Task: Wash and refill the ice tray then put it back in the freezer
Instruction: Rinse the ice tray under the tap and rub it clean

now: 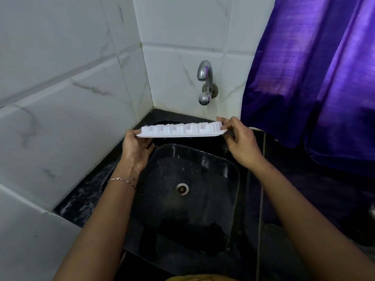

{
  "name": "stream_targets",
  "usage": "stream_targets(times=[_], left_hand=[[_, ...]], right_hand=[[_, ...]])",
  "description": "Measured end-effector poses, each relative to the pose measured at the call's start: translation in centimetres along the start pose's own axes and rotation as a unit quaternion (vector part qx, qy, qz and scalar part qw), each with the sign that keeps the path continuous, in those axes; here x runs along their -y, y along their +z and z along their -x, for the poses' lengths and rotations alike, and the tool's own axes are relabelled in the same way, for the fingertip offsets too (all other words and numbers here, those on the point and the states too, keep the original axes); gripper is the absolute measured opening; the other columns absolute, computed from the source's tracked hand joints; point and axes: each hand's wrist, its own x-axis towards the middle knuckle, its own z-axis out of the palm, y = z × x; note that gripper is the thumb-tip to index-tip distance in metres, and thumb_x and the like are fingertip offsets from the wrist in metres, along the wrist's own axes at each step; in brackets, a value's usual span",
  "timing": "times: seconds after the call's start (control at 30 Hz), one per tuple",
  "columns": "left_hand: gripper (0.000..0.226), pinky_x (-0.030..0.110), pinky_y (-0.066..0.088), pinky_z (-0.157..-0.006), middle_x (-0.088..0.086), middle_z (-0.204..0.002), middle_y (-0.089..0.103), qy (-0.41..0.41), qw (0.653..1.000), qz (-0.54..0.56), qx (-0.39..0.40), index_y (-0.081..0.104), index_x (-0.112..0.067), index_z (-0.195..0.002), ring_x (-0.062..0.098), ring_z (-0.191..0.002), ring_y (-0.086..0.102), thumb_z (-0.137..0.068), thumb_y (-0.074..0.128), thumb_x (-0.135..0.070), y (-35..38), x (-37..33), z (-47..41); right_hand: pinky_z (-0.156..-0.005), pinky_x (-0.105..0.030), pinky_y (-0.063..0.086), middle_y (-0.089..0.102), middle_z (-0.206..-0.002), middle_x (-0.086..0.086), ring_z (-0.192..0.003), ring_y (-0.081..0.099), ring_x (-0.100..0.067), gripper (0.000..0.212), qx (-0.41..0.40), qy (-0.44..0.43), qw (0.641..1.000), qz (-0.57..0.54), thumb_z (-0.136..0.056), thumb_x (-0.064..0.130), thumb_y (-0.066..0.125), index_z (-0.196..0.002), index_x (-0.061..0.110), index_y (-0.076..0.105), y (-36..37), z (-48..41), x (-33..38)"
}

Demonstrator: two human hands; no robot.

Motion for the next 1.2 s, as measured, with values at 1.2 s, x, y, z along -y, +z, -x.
stream_targets(times=[1.2], left_hand=[[0.024, 0.041, 0.044, -0.099, 0.013, -0.116, 0.065, -0.004, 0.994, 0.105, -0.028, 0.052, -0.010, -0.104, 0.025, -0.099, 0.062, -0.088, 0.036, -0.008, -2.8, 2.3, 2.6]], right_hand=[[-0.097, -0.054, 0.049, 0.060, -0.121, 0.011, -0.118, 0.060, -0.013, 0.023, -0.089, -0.018, 0.992, 0.090, -0.078, -0.011, 0.069, -0.093, 0.007, 0.075, 3.4, 5.2, -3.3]])
